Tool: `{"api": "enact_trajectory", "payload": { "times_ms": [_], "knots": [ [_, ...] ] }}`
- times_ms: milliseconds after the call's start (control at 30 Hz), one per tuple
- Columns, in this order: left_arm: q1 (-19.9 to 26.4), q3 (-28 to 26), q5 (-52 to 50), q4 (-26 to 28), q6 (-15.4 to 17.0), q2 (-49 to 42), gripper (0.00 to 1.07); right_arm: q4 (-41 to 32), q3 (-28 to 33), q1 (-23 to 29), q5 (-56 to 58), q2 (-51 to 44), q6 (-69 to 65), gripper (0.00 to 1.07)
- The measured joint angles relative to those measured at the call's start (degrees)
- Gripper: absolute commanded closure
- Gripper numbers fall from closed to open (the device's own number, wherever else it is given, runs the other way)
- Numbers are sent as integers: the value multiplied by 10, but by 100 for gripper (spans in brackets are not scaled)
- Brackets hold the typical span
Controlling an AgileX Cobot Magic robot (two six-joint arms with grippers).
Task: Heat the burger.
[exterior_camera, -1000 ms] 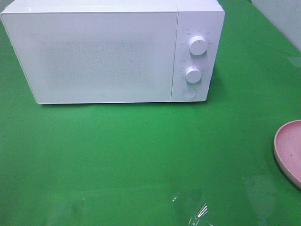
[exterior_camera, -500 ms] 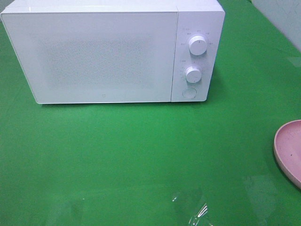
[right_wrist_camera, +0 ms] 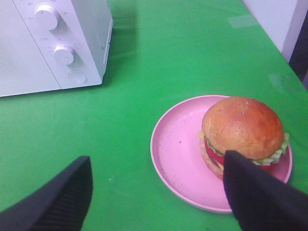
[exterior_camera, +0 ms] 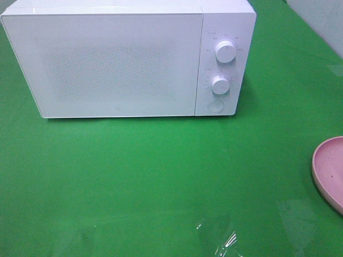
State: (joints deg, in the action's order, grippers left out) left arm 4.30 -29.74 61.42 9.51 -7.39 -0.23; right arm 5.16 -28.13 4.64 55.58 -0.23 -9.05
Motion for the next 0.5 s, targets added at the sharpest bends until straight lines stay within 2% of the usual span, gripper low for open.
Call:
{"api": "enact_trajectory", "payload": {
  "times_ms": [500],
  "knots": [
    [0,0,0,0,0,0,10,0,0,0,0,0,0,34]
  ]
}}
